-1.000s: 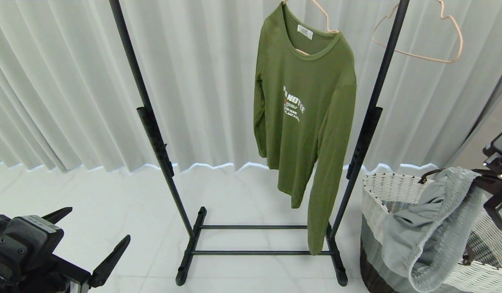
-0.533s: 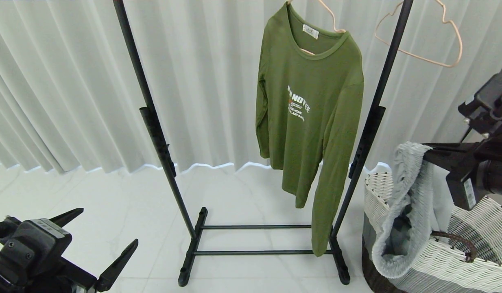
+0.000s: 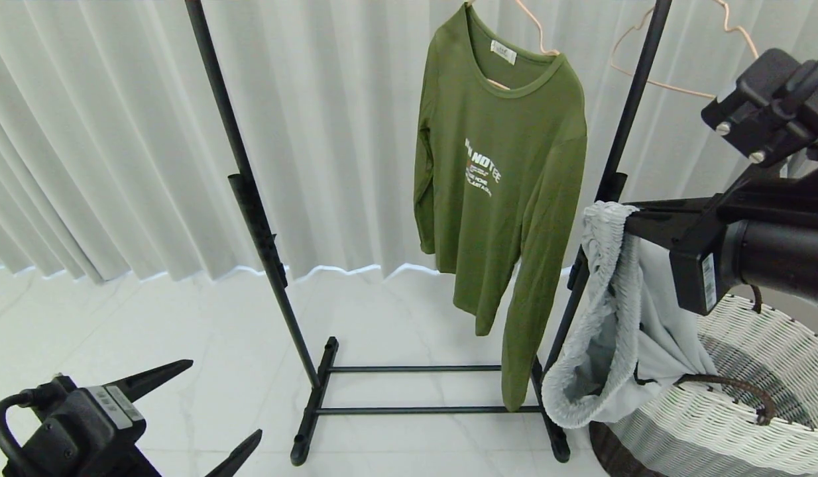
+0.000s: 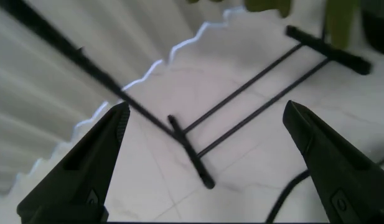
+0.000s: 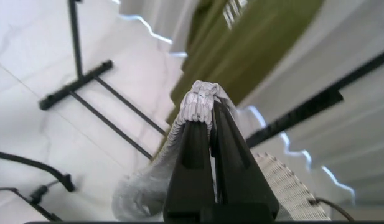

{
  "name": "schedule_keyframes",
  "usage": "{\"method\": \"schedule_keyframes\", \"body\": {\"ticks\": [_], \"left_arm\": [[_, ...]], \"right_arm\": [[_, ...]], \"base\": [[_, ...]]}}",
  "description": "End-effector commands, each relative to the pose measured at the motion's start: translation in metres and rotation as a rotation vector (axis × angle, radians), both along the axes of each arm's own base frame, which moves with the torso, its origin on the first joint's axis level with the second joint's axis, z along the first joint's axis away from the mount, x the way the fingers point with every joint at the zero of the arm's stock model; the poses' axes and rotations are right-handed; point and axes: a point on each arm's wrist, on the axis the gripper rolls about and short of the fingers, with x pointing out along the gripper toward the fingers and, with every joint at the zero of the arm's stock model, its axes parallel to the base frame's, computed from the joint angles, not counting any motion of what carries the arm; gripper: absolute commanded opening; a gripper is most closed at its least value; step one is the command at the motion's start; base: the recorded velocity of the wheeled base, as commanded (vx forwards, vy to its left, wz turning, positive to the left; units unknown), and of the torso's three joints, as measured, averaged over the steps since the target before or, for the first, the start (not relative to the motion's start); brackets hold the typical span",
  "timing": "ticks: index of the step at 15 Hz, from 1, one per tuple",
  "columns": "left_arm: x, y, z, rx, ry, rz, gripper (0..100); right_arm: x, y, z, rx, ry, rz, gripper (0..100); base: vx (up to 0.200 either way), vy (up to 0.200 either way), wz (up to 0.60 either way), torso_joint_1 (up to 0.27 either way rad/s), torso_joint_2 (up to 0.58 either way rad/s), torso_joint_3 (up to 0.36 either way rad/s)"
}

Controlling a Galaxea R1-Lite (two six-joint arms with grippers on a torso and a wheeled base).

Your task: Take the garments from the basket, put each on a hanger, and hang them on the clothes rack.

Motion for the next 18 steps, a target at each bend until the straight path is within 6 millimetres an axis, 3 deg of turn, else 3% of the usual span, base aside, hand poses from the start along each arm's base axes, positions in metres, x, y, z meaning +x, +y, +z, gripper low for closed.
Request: {"method": "schedule_keyframes", "body": {"ticks": [1,4,7,8,10,14,18], "left_arm": [[0.005,-0.015,0.009,-0.053,0.004,-0.101,100],[0.035,-0.061,0.037,-0.207,0.059,-0.197,100],[0.055,-0.147,0.058,-0.395,0.175,-0.271,100],[0.059,-0.175,0.055,-0.432,0.222,-0.255,100],[0.065,-0.212,0.034,-0.418,0.288,-0.231,100],[0.077,-0.244,0.007,-0.393,0.353,-0.266,100],[0.096,-0.245,-0.019,-0.413,0.447,-0.184,100]], "right_arm": [[-0.001,0.003,-0.001,-0.002,0.004,0.012,0],[-0.01,0.008,0.005,0.034,0.0,0.056,0],[-0.019,0.014,0.016,0.067,-0.014,0.109,0],[-0.021,0.015,0.018,0.077,-0.015,0.117,0],[-0.022,0.015,0.023,0.094,-0.027,0.124,0],[-0.028,0.017,0.026,0.102,-0.031,0.152,0],[-0.031,0.014,0.028,0.111,-0.036,0.159,0]], "base": [[0.0,0.0,0.0,0.0,0.0,0.0],[0.0,0.0,0.0,0.0,0.0,0.0],[0.0,0.0,0.0,0.0,0.0,0.0],[0.0,0.0,0.0,0.0,0.0,0.0],[0.0,0.0,0.0,0.0,0.0,0.0],[0.0,0.0,0.0,0.0,0.0,0.0],[0.0,0.0,0.0,0.0,0.0,0.0]]}}
